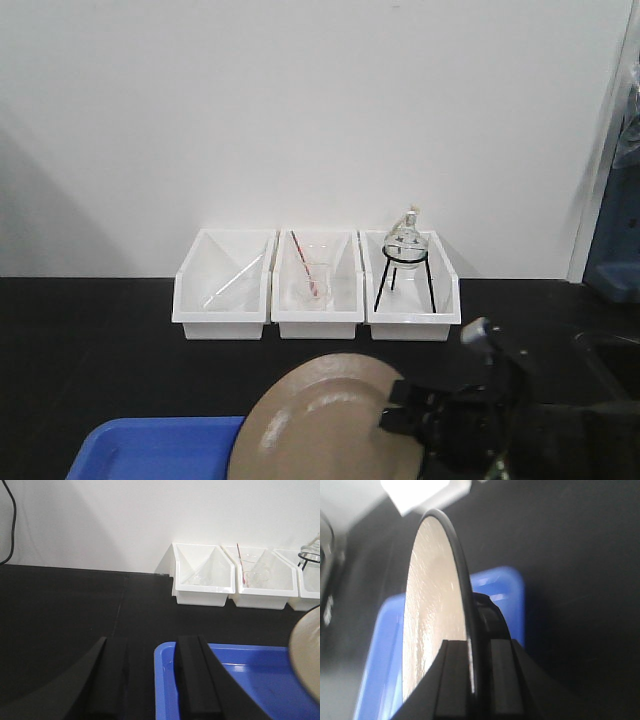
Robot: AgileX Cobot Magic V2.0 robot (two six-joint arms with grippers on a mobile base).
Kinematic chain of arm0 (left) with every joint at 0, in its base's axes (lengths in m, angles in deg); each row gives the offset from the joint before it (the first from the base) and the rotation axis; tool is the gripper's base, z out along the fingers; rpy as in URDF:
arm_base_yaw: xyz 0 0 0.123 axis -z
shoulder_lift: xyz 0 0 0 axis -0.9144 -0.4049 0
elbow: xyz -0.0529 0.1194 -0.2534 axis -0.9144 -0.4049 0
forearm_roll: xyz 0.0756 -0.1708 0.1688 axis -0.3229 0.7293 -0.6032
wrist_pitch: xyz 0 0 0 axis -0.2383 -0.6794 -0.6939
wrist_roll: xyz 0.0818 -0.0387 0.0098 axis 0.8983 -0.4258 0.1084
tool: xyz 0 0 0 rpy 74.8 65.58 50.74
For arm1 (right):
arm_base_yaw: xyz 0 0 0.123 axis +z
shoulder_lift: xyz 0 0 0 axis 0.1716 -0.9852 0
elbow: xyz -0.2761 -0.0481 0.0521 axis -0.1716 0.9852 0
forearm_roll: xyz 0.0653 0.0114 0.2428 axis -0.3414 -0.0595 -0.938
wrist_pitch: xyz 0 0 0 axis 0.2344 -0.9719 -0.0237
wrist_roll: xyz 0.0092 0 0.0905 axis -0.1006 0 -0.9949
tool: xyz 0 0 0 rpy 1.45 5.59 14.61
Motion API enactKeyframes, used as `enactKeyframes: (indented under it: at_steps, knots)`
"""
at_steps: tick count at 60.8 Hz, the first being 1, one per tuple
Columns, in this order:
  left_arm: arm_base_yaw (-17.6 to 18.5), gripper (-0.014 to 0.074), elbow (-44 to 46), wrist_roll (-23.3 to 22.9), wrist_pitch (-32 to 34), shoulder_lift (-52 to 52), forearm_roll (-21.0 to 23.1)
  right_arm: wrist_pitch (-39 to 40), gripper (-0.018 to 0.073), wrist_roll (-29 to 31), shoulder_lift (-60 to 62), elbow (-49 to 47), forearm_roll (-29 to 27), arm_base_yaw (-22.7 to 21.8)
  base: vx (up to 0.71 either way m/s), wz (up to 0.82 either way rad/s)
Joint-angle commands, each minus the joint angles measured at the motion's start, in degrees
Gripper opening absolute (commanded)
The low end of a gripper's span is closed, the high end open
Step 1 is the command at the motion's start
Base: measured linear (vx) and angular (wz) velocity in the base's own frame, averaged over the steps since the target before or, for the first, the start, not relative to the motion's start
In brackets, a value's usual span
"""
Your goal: Place disk in tray to left cabinet
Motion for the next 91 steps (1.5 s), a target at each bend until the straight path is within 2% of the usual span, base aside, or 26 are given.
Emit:
enactKeyframes:
  at_steps: [1, 7, 17, 33, 42, 55, 64, 70, 83, 91]
  knots:
    - [0.3, 0.037, 1.6, -0.1, 4.5, -0.8, 0.2, 0.1, -0.0004, 0.1, 0.0, -5.3, -6.5, 5.3, 0.0, 0.0]
    - [0.3, 0.037, 1.6, -0.1, 4.5, -0.8, 0.2, 3.0, -0.0004, 0.1, -3.9, -9.8, -6.5, 10.0, 0.0, 0.0]
    - [0.3, 0.037, 1.6, -0.1, 4.5, -0.8, 0.2, 3.7, 0.0003, 0.1, -10.2, -15.8, -6.5, 15.1, 0.0, 0.0]
    - [0.3, 0.037, 1.6, -0.1, 4.5, -0.8, 0.2, 9.6, 0.009, 0.1, -16.4, -17.7, -6.5, 18.8, 0.0, 0.0]
    - [0.3, 0.037, 1.6, -0.1, 4.5, -0.8, 0.2, 12.7, 0.0204, 0.9, -17.6, -17.7, -5.1, 18.8, 0.0, 0.0]
    - [0.3, 0.037, 1.6, -0.1, 4.5, -0.8, 0.2, 12.6, 0.0421, 2.9, -17.7, -17.7, 2.7, 18.8, 0.0, 0.0]
    - [0.3, 0.037, 1.6, -0.1, 4.5, -0.8, 0.2, 12.8, 0.0522, 2.9, -17.7, -17.7, 6.5, 18.7, 0.0, 0.0]
    - [0.3, 0.037, 1.6, -0.1, 4.3, -0.8, 0.2, 12.5, 0.0555, 2.9, -17.1, -17.7, 9.5, 18.0, 0.0, 0.0]
    - [0.3, 0.037, 1.6, -0.1, 2.8, -0.8, 0.2, 11.0, 0.0557, 2.4, -14.1, -17.7, 17.1, 13.4, 0.0, 0.0]
    - [0.3, 0.038, 1.8, -0.1, 1.0, -1.3, 0.1, 7.5, 0.0557, -3.7, -11.8, -17.7, 26.2, 9.3, 0.0, 0.0]
